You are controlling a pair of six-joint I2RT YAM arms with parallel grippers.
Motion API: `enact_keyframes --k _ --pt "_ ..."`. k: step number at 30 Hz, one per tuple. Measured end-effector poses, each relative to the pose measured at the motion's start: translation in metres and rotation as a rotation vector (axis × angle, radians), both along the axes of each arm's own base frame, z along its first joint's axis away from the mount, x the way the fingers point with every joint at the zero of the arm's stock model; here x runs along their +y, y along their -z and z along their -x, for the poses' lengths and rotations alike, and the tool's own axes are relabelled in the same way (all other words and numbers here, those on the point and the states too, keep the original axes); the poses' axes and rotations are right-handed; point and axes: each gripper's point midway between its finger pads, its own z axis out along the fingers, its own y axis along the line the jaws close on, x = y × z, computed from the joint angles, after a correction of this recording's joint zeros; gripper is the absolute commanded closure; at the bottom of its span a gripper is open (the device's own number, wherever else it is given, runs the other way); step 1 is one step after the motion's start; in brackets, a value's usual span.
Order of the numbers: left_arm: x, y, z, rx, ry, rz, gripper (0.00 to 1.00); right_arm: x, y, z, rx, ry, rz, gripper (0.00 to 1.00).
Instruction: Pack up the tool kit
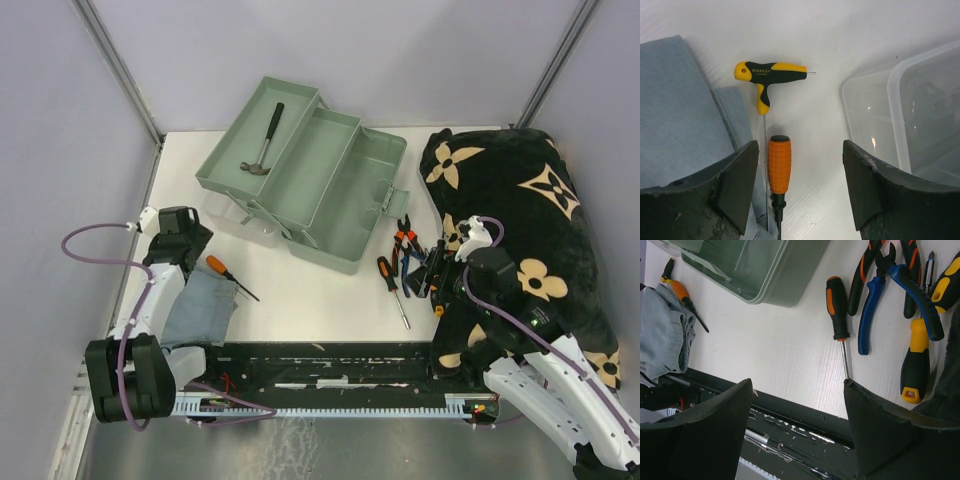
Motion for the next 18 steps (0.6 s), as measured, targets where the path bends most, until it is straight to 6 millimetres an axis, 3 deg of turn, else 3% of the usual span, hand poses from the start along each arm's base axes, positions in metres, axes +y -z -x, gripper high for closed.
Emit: enact_keyframes --k 12,18 --pt "0.012 0.050 -0.019 0.076 -0.030 0.107 0.30 0.000 0.001 0.000 0.002 -0.003 0.004 0.09" --pt "0.022 0.058 -0.019 0.081 -0.055 0.127 0.31 0.000 0.001 0.000 0.001 -0.001 0.004 0.09"
